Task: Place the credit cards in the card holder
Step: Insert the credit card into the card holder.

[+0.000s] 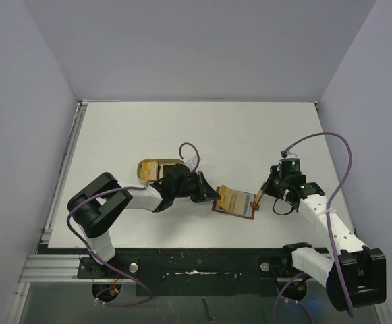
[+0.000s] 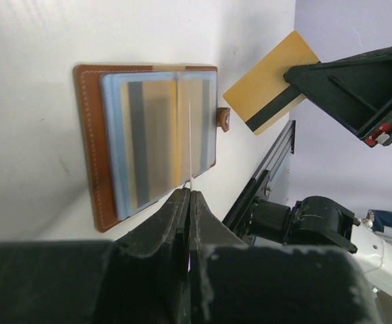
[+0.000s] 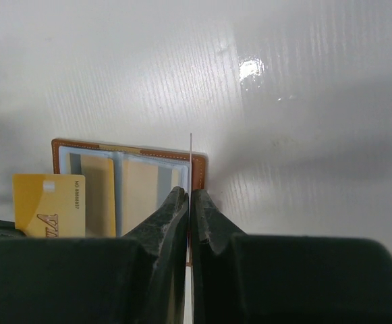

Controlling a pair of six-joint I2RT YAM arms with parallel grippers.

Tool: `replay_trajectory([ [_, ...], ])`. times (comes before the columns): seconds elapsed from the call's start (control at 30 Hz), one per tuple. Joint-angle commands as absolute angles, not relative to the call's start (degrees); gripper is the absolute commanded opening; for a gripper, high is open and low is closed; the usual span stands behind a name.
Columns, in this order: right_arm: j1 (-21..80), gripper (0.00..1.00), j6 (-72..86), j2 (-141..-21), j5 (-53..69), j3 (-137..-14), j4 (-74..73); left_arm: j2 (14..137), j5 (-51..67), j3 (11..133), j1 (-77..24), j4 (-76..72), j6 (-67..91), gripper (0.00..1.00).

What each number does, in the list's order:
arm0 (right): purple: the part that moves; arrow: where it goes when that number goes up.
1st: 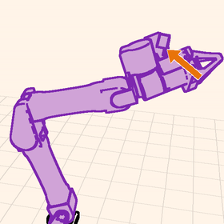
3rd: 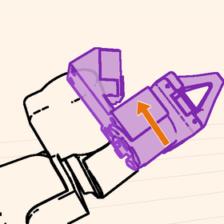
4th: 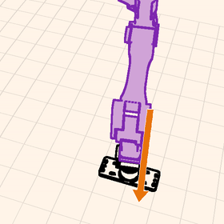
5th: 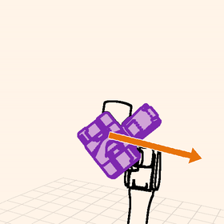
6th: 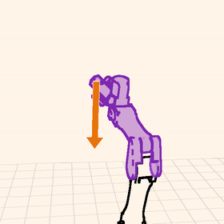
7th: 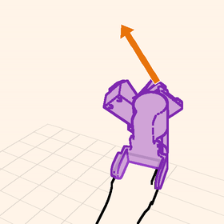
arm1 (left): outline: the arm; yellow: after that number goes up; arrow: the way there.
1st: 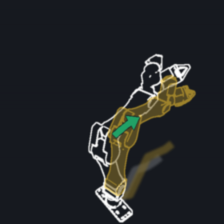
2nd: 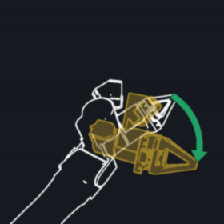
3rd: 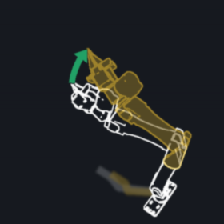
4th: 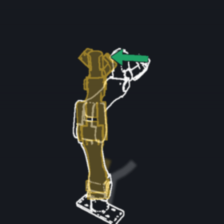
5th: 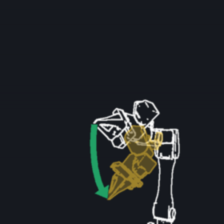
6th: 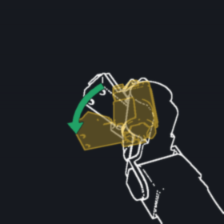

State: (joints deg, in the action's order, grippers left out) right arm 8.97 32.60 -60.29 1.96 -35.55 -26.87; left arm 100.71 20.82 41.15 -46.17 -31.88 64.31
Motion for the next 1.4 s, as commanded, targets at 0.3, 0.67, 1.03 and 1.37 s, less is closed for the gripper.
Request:
replay_trajectory([
  [0.3, 8.8, 0.0, 37.7, -55.8, -9.7, -36.2, -31.4, 107.1, 23.8, 44.9, -46.9, -43.1, 65.0, 0.0],
  [0.67, 9.3, 0.0, 38.3, -57.1, -7.2, -32.8, -29.0, 110.0, 25.1, 45.5, -46.9, -44.3, 64.6, 0.0],
  [1.03, 11.7, 0.0, 39.4, -58.5, -5.9, -31.5, -27.7, 111.6, 25.2, 46.7, -47.0, -43.4, 63.9, 0.0],
  [1.37, 13.2, 0.0, 40.0, -59.4, -6.9, -31.5, -27.0, 110.1, 24.6, 47.0, -47.0, -41.2, 62.6, 0.0],
])
